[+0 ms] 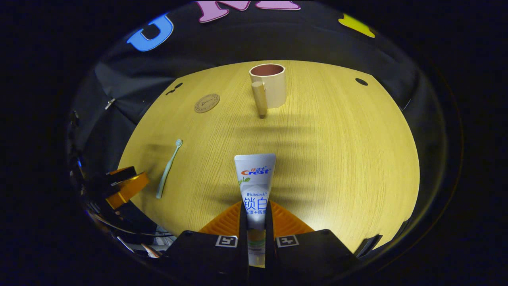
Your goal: Put the toothbrush and toothpaste on the desktop into the cup, then pick up the cup and place it on the coaster on the desktop.
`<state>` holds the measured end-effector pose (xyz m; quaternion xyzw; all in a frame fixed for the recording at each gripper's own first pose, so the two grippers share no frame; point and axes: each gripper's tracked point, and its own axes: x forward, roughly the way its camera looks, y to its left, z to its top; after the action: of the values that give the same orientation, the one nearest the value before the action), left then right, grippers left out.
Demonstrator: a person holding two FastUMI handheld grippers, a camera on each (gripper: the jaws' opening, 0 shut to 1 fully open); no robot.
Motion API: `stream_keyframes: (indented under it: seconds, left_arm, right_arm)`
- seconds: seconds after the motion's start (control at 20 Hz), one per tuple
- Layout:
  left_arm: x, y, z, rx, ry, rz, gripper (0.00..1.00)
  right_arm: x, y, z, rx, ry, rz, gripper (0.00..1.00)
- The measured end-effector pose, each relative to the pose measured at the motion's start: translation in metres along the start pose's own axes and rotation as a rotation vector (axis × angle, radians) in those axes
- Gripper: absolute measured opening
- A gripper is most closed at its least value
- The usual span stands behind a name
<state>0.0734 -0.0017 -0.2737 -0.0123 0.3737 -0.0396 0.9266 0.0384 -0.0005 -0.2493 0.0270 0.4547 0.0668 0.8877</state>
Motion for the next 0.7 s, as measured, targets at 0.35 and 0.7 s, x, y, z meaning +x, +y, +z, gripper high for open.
stream_keyframes:
  seconds: [0.35,0.7]
  left_arm:
    - [0.047,-0.007,-0.007,0.051,0.155,-0.021,0.87]
    - [0.062,-0.007,-0.01,0.111,0.299,0.007,0.7]
  right_arm:
    - [-0.023,-0.008,-0.003,0.084,-0.041,0.024,0.2]
    - [-0.026,-0.009,0.0,0.061,-0.071,0.062,0.2]
